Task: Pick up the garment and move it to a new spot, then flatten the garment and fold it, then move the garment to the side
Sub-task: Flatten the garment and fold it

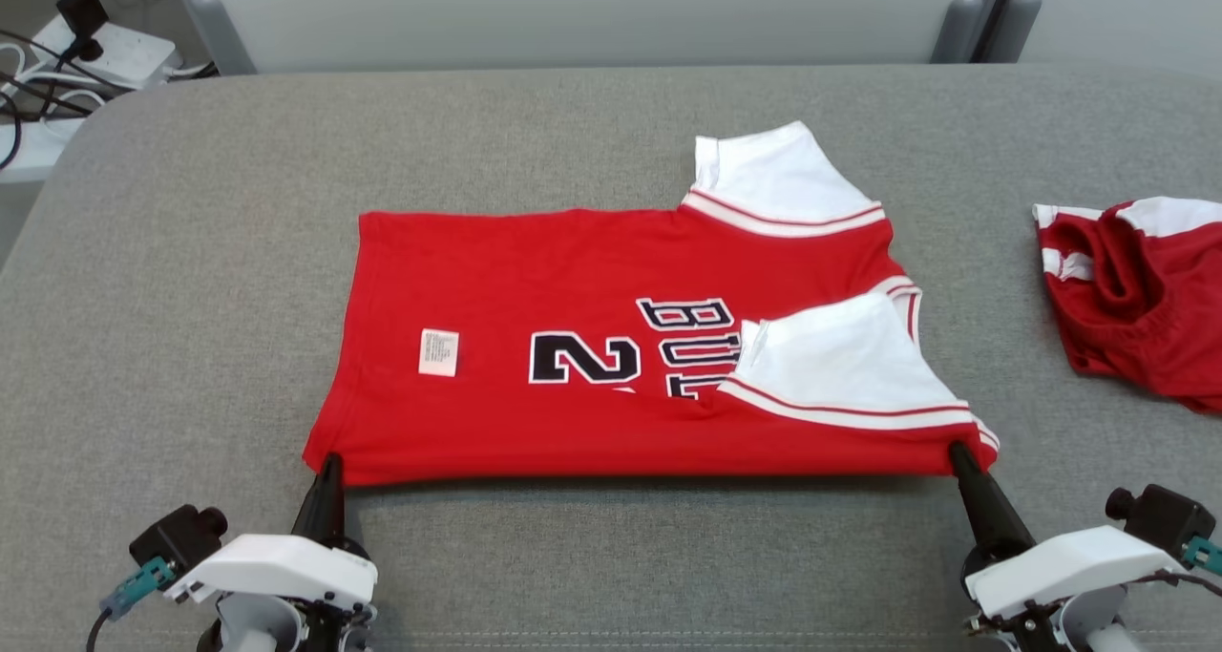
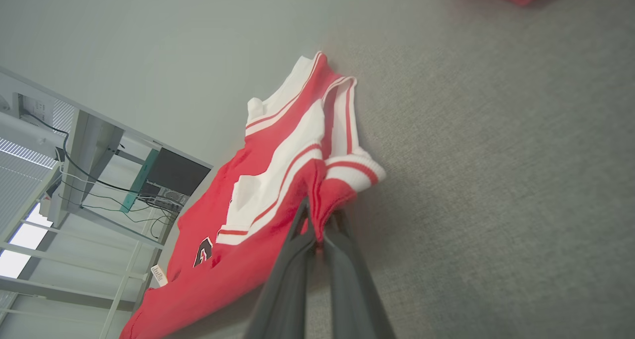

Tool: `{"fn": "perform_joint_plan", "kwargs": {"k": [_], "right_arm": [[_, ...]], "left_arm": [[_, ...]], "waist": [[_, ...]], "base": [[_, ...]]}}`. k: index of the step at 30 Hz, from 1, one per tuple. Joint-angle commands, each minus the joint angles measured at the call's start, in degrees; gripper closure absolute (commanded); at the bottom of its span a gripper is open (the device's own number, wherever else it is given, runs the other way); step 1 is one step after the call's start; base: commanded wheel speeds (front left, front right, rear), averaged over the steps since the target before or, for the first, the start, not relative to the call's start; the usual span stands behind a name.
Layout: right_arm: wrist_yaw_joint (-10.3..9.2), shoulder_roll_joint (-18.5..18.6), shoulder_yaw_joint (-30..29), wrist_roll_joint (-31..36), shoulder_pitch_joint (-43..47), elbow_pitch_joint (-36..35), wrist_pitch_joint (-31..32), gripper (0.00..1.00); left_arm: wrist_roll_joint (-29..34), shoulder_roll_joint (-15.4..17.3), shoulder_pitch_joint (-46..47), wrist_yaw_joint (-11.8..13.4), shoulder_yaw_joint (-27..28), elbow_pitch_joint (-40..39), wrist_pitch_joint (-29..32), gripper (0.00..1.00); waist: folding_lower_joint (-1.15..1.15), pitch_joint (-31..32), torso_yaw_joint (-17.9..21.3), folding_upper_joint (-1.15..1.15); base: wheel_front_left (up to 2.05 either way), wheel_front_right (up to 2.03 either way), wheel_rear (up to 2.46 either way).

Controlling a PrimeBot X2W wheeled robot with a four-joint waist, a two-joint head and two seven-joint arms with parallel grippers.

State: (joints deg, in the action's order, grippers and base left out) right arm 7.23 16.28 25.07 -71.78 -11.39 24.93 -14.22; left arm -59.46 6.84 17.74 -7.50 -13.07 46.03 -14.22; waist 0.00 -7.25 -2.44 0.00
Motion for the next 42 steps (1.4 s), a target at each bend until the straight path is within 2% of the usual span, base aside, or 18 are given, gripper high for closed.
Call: {"fn": "perform_joint_plan", "kwargs": {"k": [1,18,19,20,21,22,27,31,34,37,42], "right_arm": [[0.25,1.5,1.3,-0.8,0.7,-1.4,-0.8,1.0],[0.25,3.3,6.1,-4.3,3.6,-2.3,-0.7,1.0],[0.25,3.4,6.5,-4.5,3.6,-1.8,-0.4,0.66],[0.25,3.4,6.7,-4.7,3.6,-1.2,-0.1,0.05],[0.25,3.5,7.0,-5.0,3.5,-0.5,0.2,0.0],[0.25,3.6,7.1,-4.8,3.3,0.1,0.2,0.0],[0.25,4.4,5.8,-4.0,3.0,1.9,-0.3,0.0],[0.25,5.4,3.0,-1.9,2.6,2.5,-0.7,0.0],[0.25,5.4,-1.5,2.2,1.8,1.9,-0.7,0.0],[0.25,3.9,-6.2,7.2,1.1,0.1,-0.8,0.0],[0.25,2.7,-9.4,17.5,-1.9,-1.7,-0.8,0.0]], "left_arm": [[0.8,1.9,-0.2,0.0,2.4,-0.4,-0.8,1.0],[2.4,1.3,-2.5,0.0,3.9,1.8,-0.8,1.0],[2.4,1.2,-2.6,0.0,3.8,2.1,-0.8,1.0],[2.3,1.1,-2.7,0.0,3.7,2.3,-0.8,0.76],[2.5,1.2,-2.6,0.0,3.5,2.7,-0.8,0.26],[2.7,1.3,-2.6,0.0,3.4,3.0,-0.8,0.0],[5.0,2.0,-2.2,0.0,4.7,4.4,-0.8,0.0],[8.6,2.3,-2.1,0.2,8.0,3.7,-0.8,0.0],[12.1,2.1,-2.1,0.2,10.3,1.8,-0.8,0.0],[14.2,1.1,-2.0,0.1,12.4,-0.2,-0.8,0.0],[20.4,1.1,-1.1,0.1,13.0,-3.5,-0.8,0.0]], "waist": [[0.0,1.1,0.4,0.0],[0.0,4.2,1.4,0.0],[0.0,4.2,1.4,0.0],[0.0,4.2,1.4,0.0],[0.0,4.2,1.4,0.0],[0.0,4.2,1.4,0.0],[0.0,4.0,1.2,0.0],[0.0,3.9,1.1,0.0],[0.0,3.6,1.3,0.0],[0.0,3.3,1.4,0.0],[0.0,2.2,1.3,0.0]], "base": [[0.0,0.0,0.0],[0.0,0.0,0.0],[0.0,0.0,0.0],[0.0,0.0,0.0],[0.0,0.0,0.0],[0.0,0.0,0.0],[0.0,0.0,0.0],[0.0,0.0,0.0],[0.0,0.0,0.0],[0.0,0.0,0.0],[0.0,0.0,0.0]]}}
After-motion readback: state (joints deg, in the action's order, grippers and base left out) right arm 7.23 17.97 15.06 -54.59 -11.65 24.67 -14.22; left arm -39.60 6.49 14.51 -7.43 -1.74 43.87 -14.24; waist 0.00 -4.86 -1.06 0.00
